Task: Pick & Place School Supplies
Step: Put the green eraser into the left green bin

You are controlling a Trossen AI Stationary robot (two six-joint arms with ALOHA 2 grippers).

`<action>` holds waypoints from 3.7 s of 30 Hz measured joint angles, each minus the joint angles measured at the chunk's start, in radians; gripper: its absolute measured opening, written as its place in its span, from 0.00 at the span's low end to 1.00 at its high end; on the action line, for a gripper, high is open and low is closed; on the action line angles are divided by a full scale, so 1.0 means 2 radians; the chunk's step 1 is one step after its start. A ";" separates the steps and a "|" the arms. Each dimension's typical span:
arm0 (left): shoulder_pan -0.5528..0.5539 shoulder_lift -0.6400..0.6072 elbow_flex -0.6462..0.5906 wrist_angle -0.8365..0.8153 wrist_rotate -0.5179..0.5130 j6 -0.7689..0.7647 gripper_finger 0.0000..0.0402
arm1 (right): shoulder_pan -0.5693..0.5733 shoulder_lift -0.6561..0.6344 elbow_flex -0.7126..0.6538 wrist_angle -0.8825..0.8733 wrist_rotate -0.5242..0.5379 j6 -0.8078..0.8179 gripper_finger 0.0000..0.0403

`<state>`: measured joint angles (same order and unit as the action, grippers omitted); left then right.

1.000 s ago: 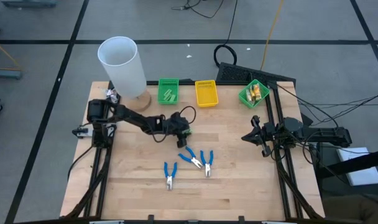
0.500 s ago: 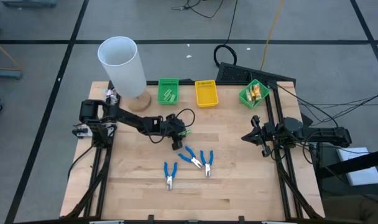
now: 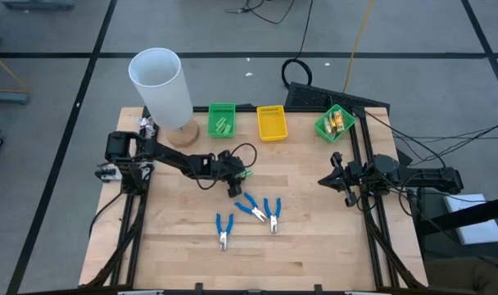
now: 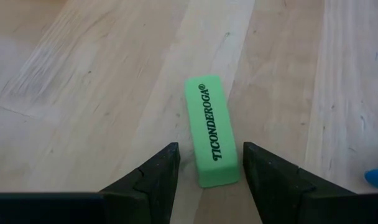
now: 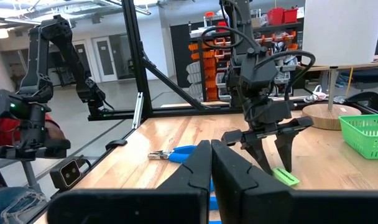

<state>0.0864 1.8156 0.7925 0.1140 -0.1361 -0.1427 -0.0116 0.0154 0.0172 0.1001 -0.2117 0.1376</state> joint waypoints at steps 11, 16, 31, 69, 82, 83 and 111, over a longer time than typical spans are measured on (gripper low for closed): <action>-0.004 0.000 0.000 0.017 -0.013 0.002 0.46 | 0.000 0.000 0.000 0.000 0.000 0.000 0.01; -0.004 0.000 0.000 0.018 -0.013 0.014 0.46 | 0.000 0.000 0.000 0.000 0.000 0.000 0.01; -0.004 0.000 0.000 0.017 -0.011 0.016 0.46 | 0.000 0.000 0.000 0.000 0.000 0.000 0.01; -0.004 -0.010 0.000 0.018 -0.011 0.028 0.21 | 0.000 0.000 0.000 0.000 0.000 0.000 0.01; -0.004 -0.093 0.000 0.013 -0.067 0.043 0.23 | 0.000 0.000 0.000 0.000 0.000 0.000 0.01; -0.003 -0.100 0.000 0.012 -0.072 0.044 0.23 | 0.000 0.000 0.000 0.000 0.000 0.000 0.01; 0.103 -0.140 0.001 -0.020 -0.168 -0.046 0.23 | 0.000 0.000 0.000 0.000 0.000 0.000 0.01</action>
<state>0.2923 1.5349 0.7940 0.0738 -0.4728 -0.2345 -0.0119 0.0154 0.0173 0.0998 -0.2115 0.1379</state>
